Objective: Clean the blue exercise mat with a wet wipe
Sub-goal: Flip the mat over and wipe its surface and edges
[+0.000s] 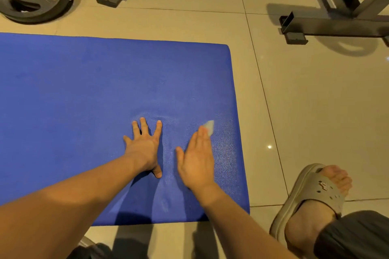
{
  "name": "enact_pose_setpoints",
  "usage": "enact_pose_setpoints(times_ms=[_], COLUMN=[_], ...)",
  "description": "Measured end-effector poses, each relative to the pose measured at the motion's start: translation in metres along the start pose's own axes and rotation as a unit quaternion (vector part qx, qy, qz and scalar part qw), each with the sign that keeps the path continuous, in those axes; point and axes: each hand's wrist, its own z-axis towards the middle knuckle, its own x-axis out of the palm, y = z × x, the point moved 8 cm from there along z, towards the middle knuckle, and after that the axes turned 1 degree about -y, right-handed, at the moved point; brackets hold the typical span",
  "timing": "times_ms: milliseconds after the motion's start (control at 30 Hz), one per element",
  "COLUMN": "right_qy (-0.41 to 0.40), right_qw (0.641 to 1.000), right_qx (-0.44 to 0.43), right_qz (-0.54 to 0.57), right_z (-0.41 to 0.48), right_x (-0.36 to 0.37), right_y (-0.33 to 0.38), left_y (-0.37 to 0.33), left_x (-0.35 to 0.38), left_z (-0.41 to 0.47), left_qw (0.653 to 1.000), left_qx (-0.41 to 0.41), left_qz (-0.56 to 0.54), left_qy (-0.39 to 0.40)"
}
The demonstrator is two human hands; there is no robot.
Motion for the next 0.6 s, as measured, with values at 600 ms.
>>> enact_pose_setpoints(times_ms=[600], right_qy=[-0.004], right_qw=[0.994], right_qx=[0.106], right_qz=[0.027], right_z=[0.031], right_x=[-0.009], right_y=[-0.031], left_y=[-0.004], left_x=[-0.001], left_z=[0.001], left_qw=[1.000], left_qx=[-0.004], left_qz=[-0.009], left_qy=[0.012])
